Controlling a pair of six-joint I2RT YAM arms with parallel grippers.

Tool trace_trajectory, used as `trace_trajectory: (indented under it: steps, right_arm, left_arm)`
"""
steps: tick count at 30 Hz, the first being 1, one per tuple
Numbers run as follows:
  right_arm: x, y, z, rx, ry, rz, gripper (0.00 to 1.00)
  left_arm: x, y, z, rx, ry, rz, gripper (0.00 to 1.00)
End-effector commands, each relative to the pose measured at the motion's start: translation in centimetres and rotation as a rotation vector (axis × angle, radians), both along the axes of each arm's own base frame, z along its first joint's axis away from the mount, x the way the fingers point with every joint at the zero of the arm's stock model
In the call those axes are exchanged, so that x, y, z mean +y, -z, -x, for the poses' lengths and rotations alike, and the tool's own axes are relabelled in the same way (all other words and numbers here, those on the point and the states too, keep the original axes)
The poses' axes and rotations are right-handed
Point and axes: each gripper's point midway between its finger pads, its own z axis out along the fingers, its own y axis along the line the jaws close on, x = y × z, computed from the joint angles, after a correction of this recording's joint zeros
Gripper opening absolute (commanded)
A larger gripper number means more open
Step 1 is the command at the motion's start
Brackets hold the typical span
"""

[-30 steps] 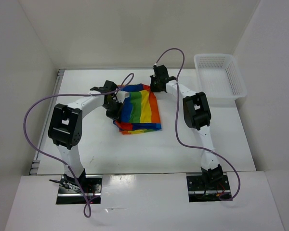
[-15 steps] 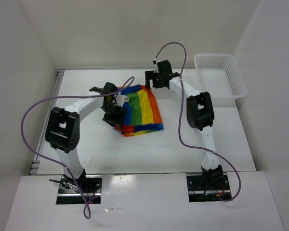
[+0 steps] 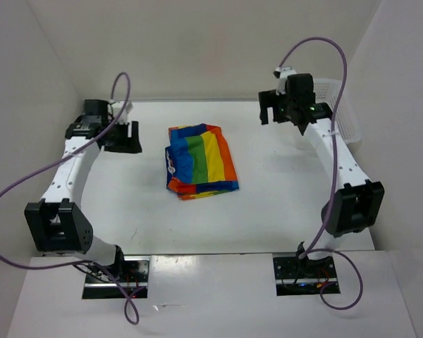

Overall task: Fold and stack the shorts
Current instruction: Fold the shorts

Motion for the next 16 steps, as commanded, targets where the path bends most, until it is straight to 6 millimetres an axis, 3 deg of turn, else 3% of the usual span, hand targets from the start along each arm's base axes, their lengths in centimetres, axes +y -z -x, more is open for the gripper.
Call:
trace_trajectory:
  steps: [1, 2, 3, 5, 9, 15, 16]
  right_arm:
    - [-5.5, 4.0, 4.9, 0.152, 0.174, 0.137, 1.0]
    - [-6.2, 3.5, 5.7, 0.138, 0.195, 0.141, 1.0]
    - [-6.8, 2.3, 7.0, 0.098, 0.214, 0.123, 1.0]
    - [-8.1, 1.3, 8.1, 0.071, 0.255, 0.101, 1.0]
    - [-8.9, -0.5, 10.9, 0.012, 0.284, 0.083, 1.0]
    - [-9.5, -1.3, 13.4, -0.045, 0.287, 0.093, 1.0]
    - [-9.5, -1.4, 13.5, -0.057, 0.288, 0.09, 1.0]
  left_arm:
    - [3.4, -1.5, 0.9, -0.079, -0.093, -0.003, 0.76]
    - [4.8, -2.3, 1.5, -0.116, -0.135, -0.008, 0.79]
    - [5.4, -1.1, 2.5, -0.089, -0.159, -0.015, 0.79]
    - [6.6, -1.6, 3.6, -0.127, -0.2, -0.031, 0.81]
    - [6.6, -0.8, 5.8, -0.128, -0.215, -0.022, 0.82]
    - [6.0, -2.4, 7.1, -0.191, -0.206, -0.021, 0.86]
    - [6.0, -2.4, 7.1, -0.191, -0.206, -0.021, 0.91]
